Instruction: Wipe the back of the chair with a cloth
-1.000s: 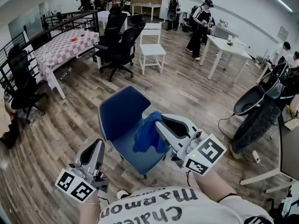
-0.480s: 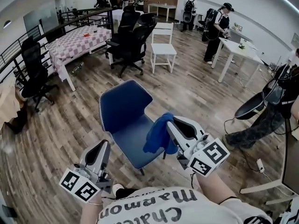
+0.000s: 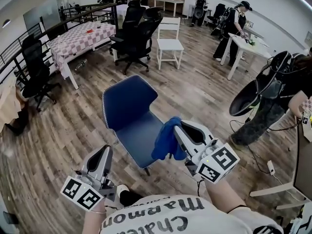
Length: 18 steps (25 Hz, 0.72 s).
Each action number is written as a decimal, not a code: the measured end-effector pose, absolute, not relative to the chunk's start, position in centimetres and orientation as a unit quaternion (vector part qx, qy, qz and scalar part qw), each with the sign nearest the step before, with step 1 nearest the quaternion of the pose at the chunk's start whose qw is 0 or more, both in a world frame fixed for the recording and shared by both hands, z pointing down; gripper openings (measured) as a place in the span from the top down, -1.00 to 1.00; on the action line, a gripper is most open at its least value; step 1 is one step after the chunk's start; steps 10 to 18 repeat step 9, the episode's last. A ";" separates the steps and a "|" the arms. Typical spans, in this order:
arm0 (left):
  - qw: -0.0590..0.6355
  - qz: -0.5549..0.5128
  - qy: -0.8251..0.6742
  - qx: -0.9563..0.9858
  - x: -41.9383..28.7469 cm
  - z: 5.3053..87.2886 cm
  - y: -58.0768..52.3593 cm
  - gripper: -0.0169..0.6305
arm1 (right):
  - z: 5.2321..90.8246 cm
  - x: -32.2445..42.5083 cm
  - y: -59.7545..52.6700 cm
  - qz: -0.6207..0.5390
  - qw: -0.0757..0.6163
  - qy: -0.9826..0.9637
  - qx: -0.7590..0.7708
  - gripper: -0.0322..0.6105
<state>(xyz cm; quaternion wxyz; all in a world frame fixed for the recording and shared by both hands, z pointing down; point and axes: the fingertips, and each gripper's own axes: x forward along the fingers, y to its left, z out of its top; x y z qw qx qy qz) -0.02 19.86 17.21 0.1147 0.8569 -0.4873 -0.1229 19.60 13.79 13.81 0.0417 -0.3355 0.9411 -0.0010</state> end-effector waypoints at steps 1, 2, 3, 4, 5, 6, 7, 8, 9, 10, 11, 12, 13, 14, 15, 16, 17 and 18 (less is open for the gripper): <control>0.117 -0.123 -0.488 0.856 -0.1 17.3 20.0 0.93 | 13.9 19.6 14.0 -0.003 0.040 0.941 -0.336 0.74; 0.119 -0.123 -0.488 0.856 -0.3 17.5 20.2 0.93 | 14.0 19.5 14.1 -0.004 0.039 0.941 -0.337 0.74; 0.121 -0.123 -0.487 0.856 -0.4 17.6 20.3 0.93 | 14.1 19.3 14.2 -0.005 0.039 0.940 -0.338 0.74; 0.122 -0.123 -0.487 0.856 -0.6 17.7 20.4 0.93 | 14.1 19.1 14.2 -0.005 0.038 0.940 -0.338 0.74; 0.124 -0.123 -0.486 0.856 -0.8 17.8 20.5 0.93 | 14.0 18.9 14.3 -0.005 0.037 0.940 -0.338 0.74; 0.125 -0.124 -0.486 0.856 -0.9 17.8 20.6 0.93 | 14.0 18.7 14.3 -0.005 0.036 0.940 -0.338 0.74; 0.127 -0.124 -0.486 0.856 -1.0 17.8 20.6 0.93 | 13.9 18.6 14.4 -0.005 0.036 0.941 -0.337 0.74; 0.128 -0.125 -0.486 0.855 -1.1 17.8 20.7 0.93 | 13.9 18.4 14.4 -0.005 0.035 0.941 -0.337 0.74; 0.129 -0.126 -0.486 0.855 -1.2 17.8 20.7 0.93 | 13.9 18.3 14.4 -0.005 0.034 0.941 -0.336 0.74; 0.129 -0.126 -0.486 0.855 -1.2 17.8 20.7 0.93 | 13.9 18.3 14.4 -0.005 0.034 0.941 -0.336 0.74; 0.129 -0.126 -0.486 0.855 -1.2 17.8 20.7 0.93 | 13.9 18.3 14.4 -0.005 0.034 0.941 -0.336 0.74; 0.129 -0.126 -0.486 0.855 -1.2 17.8 20.7 0.93 | 13.9 18.3 14.4 -0.005 0.034 0.941 -0.336 0.74; 0.129 -0.126 -0.486 0.855 -1.2 17.8 20.7 0.93 | 13.9 18.3 14.4 -0.005 0.034 0.941 -0.336 0.74; 0.129 -0.126 -0.486 0.855 -1.2 17.8 20.7 0.93 | 13.9 18.3 14.4 -0.005 0.034 0.941 -0.336 0.74; 0.129 -0.126 -0.486 0.855 -1.2 17.8 20.7 0.93 | 13.9 18.3 14.4 -0.005 0.034 0.941 -0.336 0.74; 0.129 -0.126 -0.486 0.855 -1.2 17.8 20.7 0.93 | 13.9 18.3 14.4 -0.005 0.034 0.941 -0.336 0.74; 0.129 -0.126 -0.486 0.855 -1.2 17.8 20.7 0.93 | 13.9 18.3 14.4 -0.005 0.034 0.941 -0.336 0.74; 0.129 -0.126 -0.486 0.855 -1.2 17.8 20.7 0.93 | 13.9 18.3 14.4 -0.005 0.034 0.941 -0.336 0.74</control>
